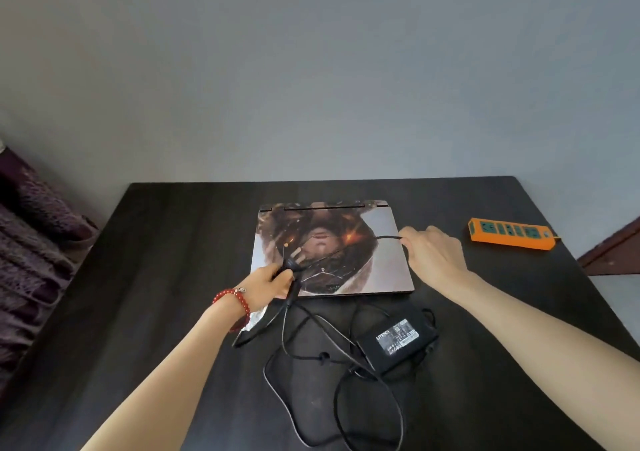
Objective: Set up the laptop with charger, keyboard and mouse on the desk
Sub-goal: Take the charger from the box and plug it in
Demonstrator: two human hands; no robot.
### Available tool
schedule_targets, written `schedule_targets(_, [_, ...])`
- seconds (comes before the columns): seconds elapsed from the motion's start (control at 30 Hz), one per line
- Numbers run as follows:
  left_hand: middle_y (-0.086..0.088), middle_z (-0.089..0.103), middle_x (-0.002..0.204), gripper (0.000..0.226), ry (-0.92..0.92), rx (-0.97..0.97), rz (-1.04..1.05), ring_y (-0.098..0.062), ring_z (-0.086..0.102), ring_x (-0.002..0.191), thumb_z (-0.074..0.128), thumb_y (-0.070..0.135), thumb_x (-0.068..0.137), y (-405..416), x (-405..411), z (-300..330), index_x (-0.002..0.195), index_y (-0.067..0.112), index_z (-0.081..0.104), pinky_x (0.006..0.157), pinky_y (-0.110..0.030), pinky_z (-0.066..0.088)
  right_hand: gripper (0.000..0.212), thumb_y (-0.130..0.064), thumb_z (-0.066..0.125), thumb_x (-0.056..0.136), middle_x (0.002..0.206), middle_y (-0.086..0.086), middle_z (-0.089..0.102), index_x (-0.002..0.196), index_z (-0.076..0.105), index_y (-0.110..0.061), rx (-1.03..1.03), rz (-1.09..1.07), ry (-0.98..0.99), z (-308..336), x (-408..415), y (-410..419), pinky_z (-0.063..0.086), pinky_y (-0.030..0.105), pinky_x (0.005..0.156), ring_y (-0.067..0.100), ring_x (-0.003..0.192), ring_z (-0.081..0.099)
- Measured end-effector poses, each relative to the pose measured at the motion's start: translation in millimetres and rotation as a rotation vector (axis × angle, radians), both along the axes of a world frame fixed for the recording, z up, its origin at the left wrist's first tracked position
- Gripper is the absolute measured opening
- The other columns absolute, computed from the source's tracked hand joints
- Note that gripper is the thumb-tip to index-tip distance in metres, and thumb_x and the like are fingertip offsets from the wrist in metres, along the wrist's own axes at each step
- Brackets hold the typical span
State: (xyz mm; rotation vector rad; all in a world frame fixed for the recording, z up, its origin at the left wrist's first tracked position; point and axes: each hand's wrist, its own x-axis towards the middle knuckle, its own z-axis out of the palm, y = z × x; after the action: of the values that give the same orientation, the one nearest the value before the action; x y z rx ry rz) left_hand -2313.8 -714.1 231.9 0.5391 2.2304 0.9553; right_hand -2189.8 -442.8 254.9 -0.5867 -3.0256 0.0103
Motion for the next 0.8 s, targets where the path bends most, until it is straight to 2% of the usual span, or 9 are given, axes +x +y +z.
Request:
schedule_targets(0.1, [-0.019, 0.066, 0.101, 0.027, -0.065, -0.162, -0.082, -0.021, 0.058, 0.084, 0.043, 0.023, 0.094, -1, -7, -4, 0.094, 0.002, 0.061, 0.073, -0.029, 0.046, 0.021, -0.009, 0.046, 0.091, 0.088, 0.009, 0.068, 0.109, 0.054, -0.014, -0.104, -0.027, 0.058, -2, -17, 3, 0.053, 0.040, 0.064, 0.027, 0.081, 0.060])
schedule_targets(0.23, [-0.011, 0.061, 0.103, 0.034, -0.107, -0.402, -0.309, -0.019, 0.055, 0.088, 0.041, 0.040, 0.093, 11, -16, 2, 0.088, 0.012, 0.059, 0.079, -0.024, 0.042, 0.015, -0.008, 0.050, 0.087, 0.085, 0.015, 0.065, 0.087, 0.062, -0.001, -1.164, -0.456, 0.445, 4, -50, -2, 0.055, 0.043, 0.084, 0.029, 0.079, 0.063])
schedule_targets(0.3, [-0.017, 0.062, 0.096, 0.039, -0.084, -0.551, -0.299, -0.017, 0.057, 0.084, 0.040, 0.029, 0.095, 17, -25, 2, 0.087, -0.004, 0.058, 0.077, -0.013, 0.044, 0.008, -0.008, 0.050, 0.089, 0.077, 0.010, 0.058, 0.091, 0.057, -0.004, -1.454, -0.610, 0.562, 5, -66, 2, 0.059, 0.030, 0.066, 0.021, 0.066, 0.063])
schedule_targets(0.33, [-0.016, 0.054, 0.076, 0.039, -0.068, -0.625, -0.229, -0.013, 0.051, 0.067, 0.040, 0.020, 0.096, 21, -28, 1, 0.068, -0.005, 0.050, 0.060, -0.009, 0.041, 0.006, -0.009, 0.049, 0.091, 0.071, 0.008, 0.053, 0.093, 0.053, -0.006, -1.443, -0.624, 0.543, 2, -72, 8, 0.054, 0.025, 0.054, 0.017, 0.056, 0.058])
schedule_targets(0.4, [-0.015, 0.039, 0.063, 0.041, -0.036, -0.664, -0.175, -0.017, 0.039, 0.053, 0.036, 0.021, 0.093, 37, -31, 6, 0.056, 0.005, 0.037, 0.045, -0.021, 0.034, 0.005, -0.015, 0.047, 0.092, 0.065, 0.004, 0.040, 0.093, 0.045, -0.011, -1.283, -0.579, 0.435, -8, -81, 20, 0.037, 0.023, 0.045, 0.013, 0.049, 0.040])
schedule_targets(0.47, [-0.032, 0.055, 0.090, 0.040, 0.005, -0.519, -0.267, -0.035, 0.056, 0.076, 0.038, 0.028, 0.091, 62, -41, -1, 0.080, -0.007, 0.055, 0.064, -0.036, 0.045, 0.015, -0.019, 0.044, 0.094, 0.076, 0.002, 0.043, 0.105, 0.038, -0.011, -1.081, -0.481, 0.316, -20, -88, 34, 0.036, 0.023, 0.052, 0.012, 0.060, 0.043])
schedule_targets(0.57, [-0.016, 0.059, 0.122, 0.038, 0.061, -0.395, -0.245, -0.030, 0.054, 0.112, 0.040, 0.030, 0.094, 87, -54, -14, 0.114, 0.003, 0.057, 0.098, -0.037, 0.042, 0.027, -0.022, 0.040, 0.096, 0.098, 0.007, 0.054, 0.119, 0.038, -0.008, -0.799, -0.277, 0.124, -33, -94, 54, 0.043, 0.032, 0.071, 0.023, 0.085, 0.056])
schedule_targets(0.7, [-0.021, 0.063, 0.105, 0.030, 0.150, -0.318, -0.187, -0.036, 0.058, 0.098, 0.042, 0.021, 0.092, 122, -86, -37, 0.098, -0.001, 0.062, 0.091, -0.043, 0.047, 0.031, -0.035, 0.030, 0.098, 0.101, 0.006, 0.066, 0.113, 0.051, -0.019, -0.432, -0.123, -0.130, -48, -116, 89, 0.050, 0.039, 0.078, 0.028, 0.088, 0.062])
schedule_targets(0.8, [-0.016, 0.047, 0.130, 0.033, 0.169, -0.371, -0.120, -0.035, 0.046, 0.117, 0.043, 0.025, 0.090, 147, -112, -59, 0.117, 0.009, 0.054, 0.102, -0.045, 0.039, 0.034, -0.036, 0.029, 0.099, 0.106, 0.002, 0.067, 0.107, 0.058, -0.022, -0.394, -0.147, -0.131, -58, -141, 117, 0.051, 0.033, 0.079, 0.022, 0.090, 0.063])
